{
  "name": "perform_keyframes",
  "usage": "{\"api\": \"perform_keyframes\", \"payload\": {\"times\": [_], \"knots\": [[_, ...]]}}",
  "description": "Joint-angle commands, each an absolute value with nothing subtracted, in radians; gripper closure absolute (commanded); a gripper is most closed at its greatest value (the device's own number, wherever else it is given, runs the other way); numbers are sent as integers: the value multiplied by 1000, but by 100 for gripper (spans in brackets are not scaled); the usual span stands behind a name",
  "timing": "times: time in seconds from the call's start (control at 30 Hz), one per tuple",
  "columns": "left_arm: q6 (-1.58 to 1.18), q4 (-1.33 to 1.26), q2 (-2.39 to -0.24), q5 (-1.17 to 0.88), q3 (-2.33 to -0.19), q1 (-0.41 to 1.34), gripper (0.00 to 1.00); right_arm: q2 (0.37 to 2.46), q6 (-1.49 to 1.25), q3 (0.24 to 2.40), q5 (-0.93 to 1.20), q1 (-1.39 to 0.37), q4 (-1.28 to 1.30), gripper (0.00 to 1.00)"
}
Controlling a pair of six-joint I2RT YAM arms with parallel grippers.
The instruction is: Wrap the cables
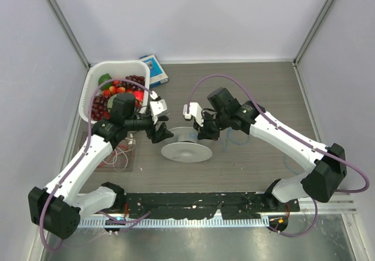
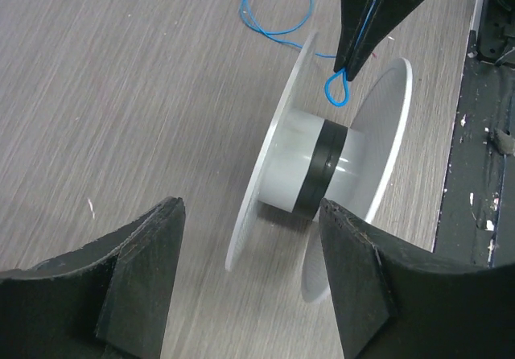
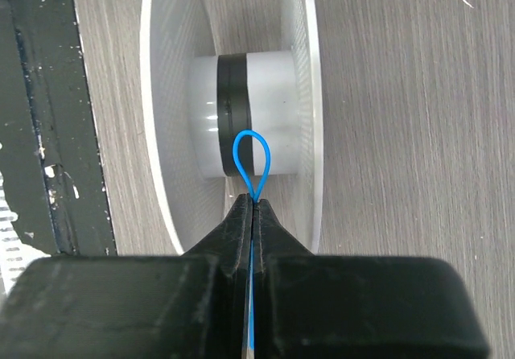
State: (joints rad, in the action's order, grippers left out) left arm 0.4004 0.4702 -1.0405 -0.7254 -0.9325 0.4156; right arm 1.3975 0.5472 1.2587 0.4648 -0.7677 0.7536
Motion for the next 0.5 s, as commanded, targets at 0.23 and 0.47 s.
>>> {"api": "perform_keyframes", "payload": {"times": [0.23,0.47], "knots": [[629,374,-1177,-943,-954,410,26,1424,523,1270,408,-770,667,100],[695,298,-1216,-1055,-887,411,28,1422,502,1253,396,-778,635,99]]}}
